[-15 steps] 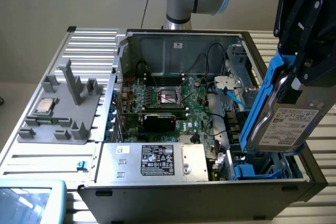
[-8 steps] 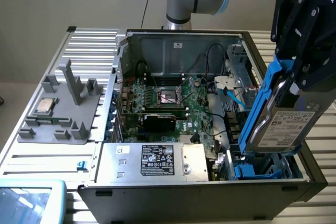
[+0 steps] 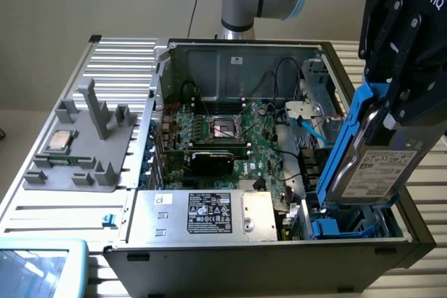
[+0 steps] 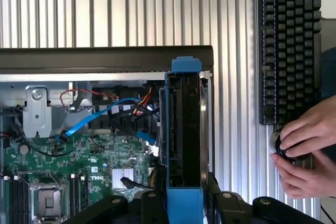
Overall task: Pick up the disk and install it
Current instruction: 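Pick up the disk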
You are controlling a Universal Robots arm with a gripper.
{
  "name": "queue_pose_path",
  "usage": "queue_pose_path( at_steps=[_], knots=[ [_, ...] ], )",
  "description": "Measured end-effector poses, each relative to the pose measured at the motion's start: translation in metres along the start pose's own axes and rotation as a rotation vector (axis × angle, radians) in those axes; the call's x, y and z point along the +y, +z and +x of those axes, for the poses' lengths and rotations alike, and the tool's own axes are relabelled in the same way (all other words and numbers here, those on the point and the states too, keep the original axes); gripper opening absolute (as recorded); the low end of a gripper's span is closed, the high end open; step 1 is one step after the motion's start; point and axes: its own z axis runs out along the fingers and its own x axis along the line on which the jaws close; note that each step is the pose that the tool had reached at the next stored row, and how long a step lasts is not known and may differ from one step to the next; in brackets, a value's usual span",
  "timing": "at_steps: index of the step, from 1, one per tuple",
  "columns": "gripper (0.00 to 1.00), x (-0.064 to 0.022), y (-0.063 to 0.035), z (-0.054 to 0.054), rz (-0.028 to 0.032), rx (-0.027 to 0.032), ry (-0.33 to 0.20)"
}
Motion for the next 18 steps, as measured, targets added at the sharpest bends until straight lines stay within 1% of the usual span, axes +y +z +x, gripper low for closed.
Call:
queue_pose_path(
  at_steps=[5,11,18],
  knots=[
    [0.37,-0.0001,0.007,0.002,0.0,0.0005,0.0],
    [0.37,-0.0003,0.009,0.005,0.0,0.0004,0.0],
    [0.37,-0.0021,0.0136,0.005,0.0001,0.0003,0.0]
  ],
)
